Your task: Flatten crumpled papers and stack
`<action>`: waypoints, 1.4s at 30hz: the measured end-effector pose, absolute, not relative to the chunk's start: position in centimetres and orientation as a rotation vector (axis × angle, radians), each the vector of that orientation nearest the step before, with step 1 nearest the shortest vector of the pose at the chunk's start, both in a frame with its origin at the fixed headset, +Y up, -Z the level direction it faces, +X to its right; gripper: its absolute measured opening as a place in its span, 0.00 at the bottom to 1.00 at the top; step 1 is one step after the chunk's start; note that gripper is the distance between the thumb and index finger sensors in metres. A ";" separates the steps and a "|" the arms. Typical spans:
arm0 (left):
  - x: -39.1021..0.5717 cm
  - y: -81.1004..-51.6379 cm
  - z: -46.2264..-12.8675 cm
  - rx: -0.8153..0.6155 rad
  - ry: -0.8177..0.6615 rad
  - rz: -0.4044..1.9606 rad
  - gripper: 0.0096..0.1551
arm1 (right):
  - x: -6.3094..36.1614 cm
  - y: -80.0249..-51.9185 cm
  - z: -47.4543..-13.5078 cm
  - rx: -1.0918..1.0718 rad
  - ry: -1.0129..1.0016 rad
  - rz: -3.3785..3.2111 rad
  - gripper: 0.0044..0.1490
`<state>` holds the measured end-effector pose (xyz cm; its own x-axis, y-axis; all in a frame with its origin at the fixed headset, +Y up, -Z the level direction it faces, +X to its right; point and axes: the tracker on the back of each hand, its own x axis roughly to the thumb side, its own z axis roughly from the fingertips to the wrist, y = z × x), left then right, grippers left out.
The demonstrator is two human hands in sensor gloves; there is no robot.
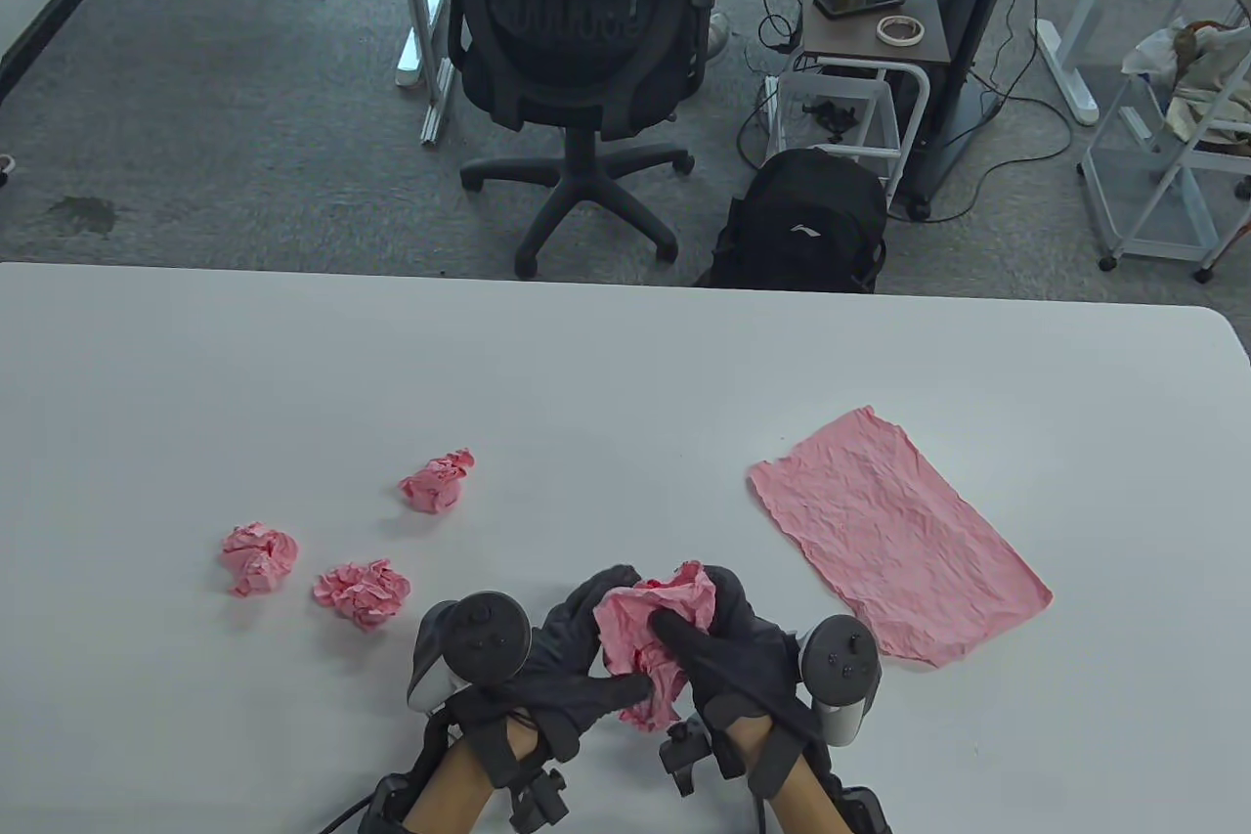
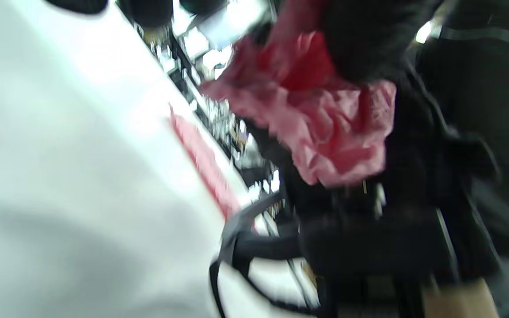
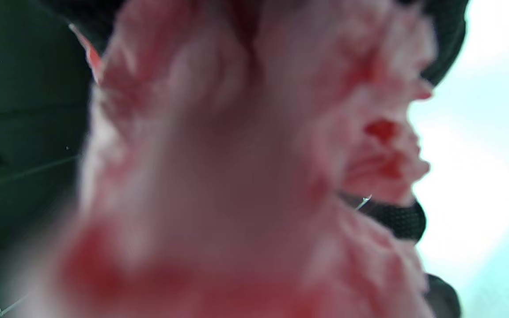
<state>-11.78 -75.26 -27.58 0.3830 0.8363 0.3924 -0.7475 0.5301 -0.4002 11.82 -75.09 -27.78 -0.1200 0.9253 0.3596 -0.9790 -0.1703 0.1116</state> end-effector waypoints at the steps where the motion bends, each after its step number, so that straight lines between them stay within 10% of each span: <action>1: -12.0 -75.2 -27.7 -0.133 -0.586 1.057 0.36 | 11.8 -75.2 -27.8 0.400 -0.171 1.698 0.37; 12: -15.1 -76.1 -28.8 -0.144 -0.484 1.647 0.25 | 12.7 -76.3 -29.1 0.421 0.087 1.387 0.28; 24: -17.2 -75.2 -29.1 0.023 -0.436 1.503 0.24 | 14.1 -76.6 -29.9 0.481 0.370 1.314 0.57; 33: -16.4 -73.3 -28.7 -0.010 -0.741 1.590 0.24 | 15.6 -78.0 -30.2 0.331 0.527 1.504 0.33; 42: -16.7 -74.2 -29.1 -0.110 -0.711 1.698 0.25 | 14.5 -78.0 -30.7 0.559 0.481 1.024 0.45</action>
<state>-16.72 -74.19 -29.15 -0.2655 0.9158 0.3013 -0.8572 -0.0812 -0.5085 14.51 -77.98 -30.68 0.4402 0.8908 -0.1130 -0.6556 0.4048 0.6375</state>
